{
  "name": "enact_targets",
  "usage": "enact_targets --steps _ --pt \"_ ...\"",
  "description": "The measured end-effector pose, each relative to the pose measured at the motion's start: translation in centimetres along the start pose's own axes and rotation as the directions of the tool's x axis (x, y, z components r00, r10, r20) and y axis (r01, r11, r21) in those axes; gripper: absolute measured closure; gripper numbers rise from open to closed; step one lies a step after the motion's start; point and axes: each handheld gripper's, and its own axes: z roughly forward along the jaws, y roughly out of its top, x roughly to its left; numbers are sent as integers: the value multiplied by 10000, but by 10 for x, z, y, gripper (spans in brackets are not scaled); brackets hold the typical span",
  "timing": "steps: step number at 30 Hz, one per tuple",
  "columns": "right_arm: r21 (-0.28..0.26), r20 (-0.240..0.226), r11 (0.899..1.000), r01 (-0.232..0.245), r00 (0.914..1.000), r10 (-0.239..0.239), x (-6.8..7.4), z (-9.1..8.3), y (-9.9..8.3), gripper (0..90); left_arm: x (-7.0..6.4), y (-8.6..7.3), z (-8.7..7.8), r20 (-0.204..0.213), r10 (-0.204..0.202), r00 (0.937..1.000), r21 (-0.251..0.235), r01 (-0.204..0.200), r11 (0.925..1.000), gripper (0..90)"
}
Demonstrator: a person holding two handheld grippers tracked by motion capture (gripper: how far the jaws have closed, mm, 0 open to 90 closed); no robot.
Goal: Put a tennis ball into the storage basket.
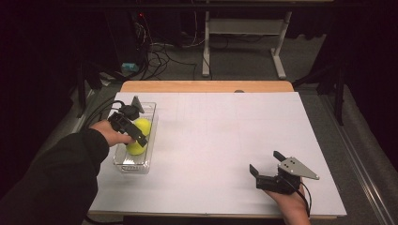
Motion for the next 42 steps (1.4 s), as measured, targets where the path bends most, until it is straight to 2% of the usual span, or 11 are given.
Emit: enact_targets --steps 9,15,31,35,42 --pt "-15 -1 10000 -9 10000 9 0 0 0 2 -2 2 -1 -11 -8 10000 -38 7 10000 6" --pt "-26 13 10000 -26 10000 26 0 0 0 2 -11 8 -2 -38 178 9998 -69 -178 9998 6" --pt "-55 1 10000 -23 10000 23 0 -1 1 2 -41 28 1 75 754 9971 -143 -752 9971 6" --pt "-40 -4 10000 -12 10000 12 1 0 1 2 -51 34 1 59 890 9960 -317 -887 9955 6" --pt "-48 -11 10000 -4 10000 4 0 1 1 2 -72 45 1 117 1236 9923 -354 -1231 9918 6"
